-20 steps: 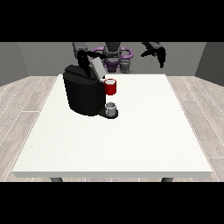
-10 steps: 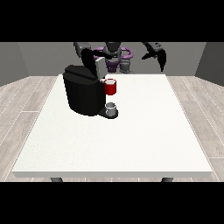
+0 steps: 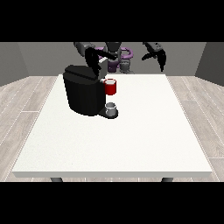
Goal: Insert the coffee pod into the coffee machine and close the lid
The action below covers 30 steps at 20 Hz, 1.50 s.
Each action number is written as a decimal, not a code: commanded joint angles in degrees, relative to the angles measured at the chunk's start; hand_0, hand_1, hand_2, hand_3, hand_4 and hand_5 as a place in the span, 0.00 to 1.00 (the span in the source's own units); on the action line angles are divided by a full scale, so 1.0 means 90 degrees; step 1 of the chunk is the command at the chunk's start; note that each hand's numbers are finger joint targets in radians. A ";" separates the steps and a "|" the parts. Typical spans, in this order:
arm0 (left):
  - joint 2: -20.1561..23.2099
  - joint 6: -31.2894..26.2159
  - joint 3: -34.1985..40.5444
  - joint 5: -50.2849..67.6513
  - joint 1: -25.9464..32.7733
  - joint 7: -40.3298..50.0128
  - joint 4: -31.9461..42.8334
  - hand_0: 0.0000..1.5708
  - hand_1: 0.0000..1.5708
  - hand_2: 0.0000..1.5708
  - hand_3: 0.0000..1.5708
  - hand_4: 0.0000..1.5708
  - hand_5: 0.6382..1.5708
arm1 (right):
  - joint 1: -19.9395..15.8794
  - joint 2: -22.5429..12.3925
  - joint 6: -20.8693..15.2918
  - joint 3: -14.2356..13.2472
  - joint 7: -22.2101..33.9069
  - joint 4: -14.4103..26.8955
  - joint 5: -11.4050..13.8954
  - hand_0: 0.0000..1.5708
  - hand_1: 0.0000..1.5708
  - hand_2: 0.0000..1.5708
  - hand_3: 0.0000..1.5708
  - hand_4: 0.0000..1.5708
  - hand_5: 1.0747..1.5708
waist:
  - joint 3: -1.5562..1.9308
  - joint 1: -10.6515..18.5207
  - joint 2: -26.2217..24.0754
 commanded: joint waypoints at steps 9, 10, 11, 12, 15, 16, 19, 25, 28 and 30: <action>-0.0045 -0.0207 -0.0267 0.0020 -0.0347 0.0074 -0.0161 0.00 0.00 0.00 0.00 0.25 1.00 | -0.0789 -0.0152 0.0001 0.0395 0.0073 -0.0426 0.0558 0.00 0.00 0.00 0.00 0.17 1.00 | -0.0068 0.1070 0.0263; 0.0030 -0.0238 -0.0194 0.0010 -0.0362 -0.0228 0.0071 0.00 0.00 0.00 0.00 0.24 1.00 | -0.0968 0.0008 -0.0015 0.0482 0.0323 -0.0618 0.0545 0.00 0.00 0.00 0.00 0.15 1.00 | -0.0079 0.1023 0.0292; -0.0063 -0.0162 -0.0166 0.0102 -0.0700 0.0076 -0.0041 0.00 0.00 0.00 0.00 0.25 1.00 | -0.1012 -0.0084 -0.0004 0.0386 0.0234 -0.0583 0.0522 0.00 0.00 0.00 0.00 0.10 1.00 | -0.0069 0.1065 0.0489; -0.0140 -0.0232 -0.0341 0.0040 -0.0567 -0.0055 -0.0064 0.00 0.00 0.00 0.00 0.27 1.00 | -0.1050 -0.0079 -0.0108 0.0364 0.0314 -0.0617 0.0575 0.00 0.00 0.00 0.00 0.06 1.00 | -0.0070 0.1285 0.0553; -0.0160 -0.0298 -0.0406 0.0044 -0.0576 -0.0163 -0.0062 0.00 0.00 0.00 0.00 0.27 1.00 | -0.0967 -0.0221 -0.0087 0.0383 0.0556 -0.0905 0.0682 0.00 0.00 0.00 0.00 0.09 1.00 | -0.0069 0.1474 0.0603; -0.0179 -0.0260 -0.0386 0.0052 -0.0793 -0.0058 -0.0008 0.00 0.00 0.00 0.00 0.28 1.00 | -0.1133 -0.0354 0.0011 0.0337 0.0721 -0.0966 0.0671 0.00 0.00 0.00 0.00 0.06 1.00 | -0.0069 0.1476 0.0773; -0.0144 -0.0355 -0.0399 0.0094 -0.0820 -0.0110 -0.0030 0.00 0.00 0.00 0.00 0.23 1.00 | -0.1127 -0.0526 -0.0027 0.0212 0.0976 -0.1281 0.0684 0.00 0.00 0.00 0.00 0.00 1.00 | -0.0066 0.1784 0.0830; -0.0203 -0.0535 -0.0573 0.0137 -0.1178 -0.0160 -0.0082 0.00 0.00 0.00 0.00 0.22 1.00 | -0.1114 -0.0803 0.0032 0.0084 0.1408 -0.1674 0.0822 0.00 0.00 0.00 0.00 0.00 1.00 | -0.0058 0.2319 0.1239; -0.0135 -0.0637 -0.0611 0.0124 -0.1364 -0.0116 -0.0046 0.00 0.00 0.00 0.00 0.14 1.00 | -0.1345 -0.1038 0.0054 -0.0200 0.1530 -0.1798 0.0784 0.00 0.00 0.00 0.00 0.00 1.00 | -0.0056 0.2568 0.1446; -0.0260 -0.0531 -0.0678 0.0085 -0.1707 -0.0038 -0.0111 0.00 0.00 0.00 0.00 0.18 1.00 | -0.1523 -0.1078 0.0102 -0.0215 0.1190 -0.1698 0.0769 0.00 0.00 0.00 0.00 0.00 1.00 | -0.0059 0.2535 0.1763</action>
